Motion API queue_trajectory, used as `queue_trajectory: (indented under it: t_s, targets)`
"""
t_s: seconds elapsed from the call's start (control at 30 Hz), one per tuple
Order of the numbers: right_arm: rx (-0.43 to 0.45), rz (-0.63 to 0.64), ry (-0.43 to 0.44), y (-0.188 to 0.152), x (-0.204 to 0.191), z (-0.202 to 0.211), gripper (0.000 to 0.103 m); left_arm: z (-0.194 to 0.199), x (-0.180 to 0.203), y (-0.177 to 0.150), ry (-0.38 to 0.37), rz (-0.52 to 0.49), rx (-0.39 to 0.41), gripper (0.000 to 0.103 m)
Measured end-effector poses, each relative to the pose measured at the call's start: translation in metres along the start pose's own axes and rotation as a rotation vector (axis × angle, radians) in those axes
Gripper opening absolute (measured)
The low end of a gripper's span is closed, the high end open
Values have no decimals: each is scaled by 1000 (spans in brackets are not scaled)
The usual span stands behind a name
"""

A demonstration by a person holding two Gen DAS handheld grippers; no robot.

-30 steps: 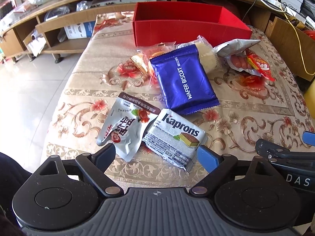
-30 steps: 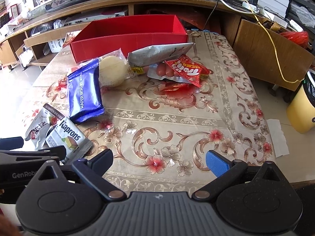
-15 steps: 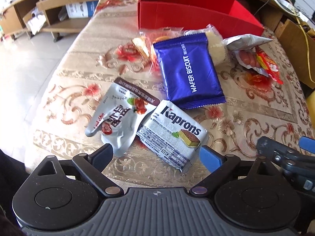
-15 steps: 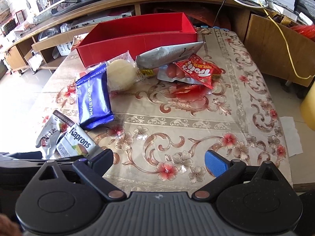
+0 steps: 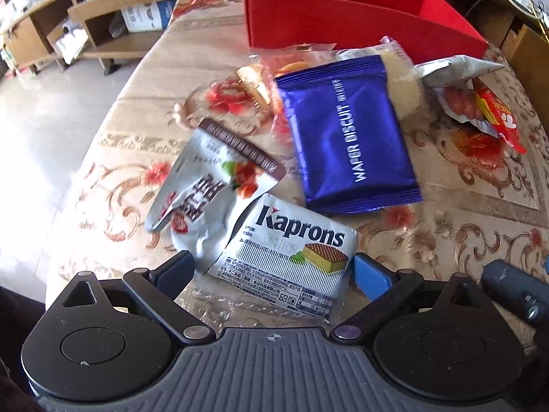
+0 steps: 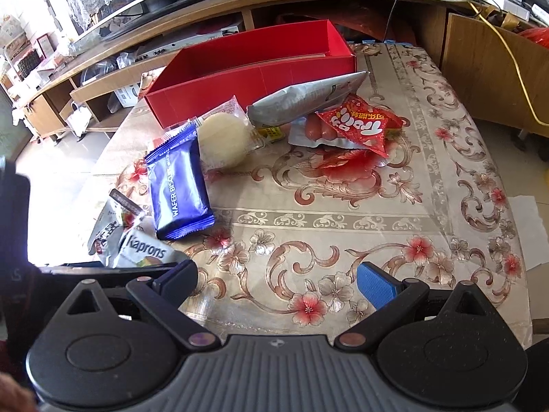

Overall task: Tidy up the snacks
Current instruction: 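Lower the left gripper onto the white Kaprons pack and close it, then grasp the blue WAFER BISCUIT packet with the right gripper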

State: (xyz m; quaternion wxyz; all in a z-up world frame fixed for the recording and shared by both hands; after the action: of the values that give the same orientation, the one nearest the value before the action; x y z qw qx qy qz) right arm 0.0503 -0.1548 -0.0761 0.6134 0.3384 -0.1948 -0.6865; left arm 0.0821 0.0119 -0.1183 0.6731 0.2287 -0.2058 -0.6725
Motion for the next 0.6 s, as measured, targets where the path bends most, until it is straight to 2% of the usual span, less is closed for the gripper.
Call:
queue_trajectory:
  t_s: [0.07, 0.23, 0.3, 0.43, 0.6]
  targets:
    - [-4, -5, 4, 0, 0, -1, 99, 1, -6, 1, -21, 17, -1, 96]
    - [-11, 8, 18, -1, -5, -2, 99, 2, -16, 2, -9, -15, 4, 90]
    - [-13, 9, 20, -1, -6, -3, 99, 1, -19, 3, -24, 6, 3, 89]
    - [-13, 8, 18, -2, -5, -3, 99, 2, -14, 6, -52, -35, 0, 81]
    - [-14, 5, 20, -1, -5, -4, 99, 9, -11, -2, -96, -39, -12, 78]
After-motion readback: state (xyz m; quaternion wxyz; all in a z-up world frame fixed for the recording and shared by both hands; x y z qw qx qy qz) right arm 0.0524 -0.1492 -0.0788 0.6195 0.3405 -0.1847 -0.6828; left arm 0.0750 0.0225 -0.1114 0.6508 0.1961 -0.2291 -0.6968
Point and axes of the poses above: each gripper's, at about its wrist camera, not at the fingertips, and z roughly against the way its jaws point, x to its right, y to its top, the point moved 8 cm from there along -z, roughly the way its jaws point, and after that the axes turned 12 degrees about x, right-handed, at the moved point
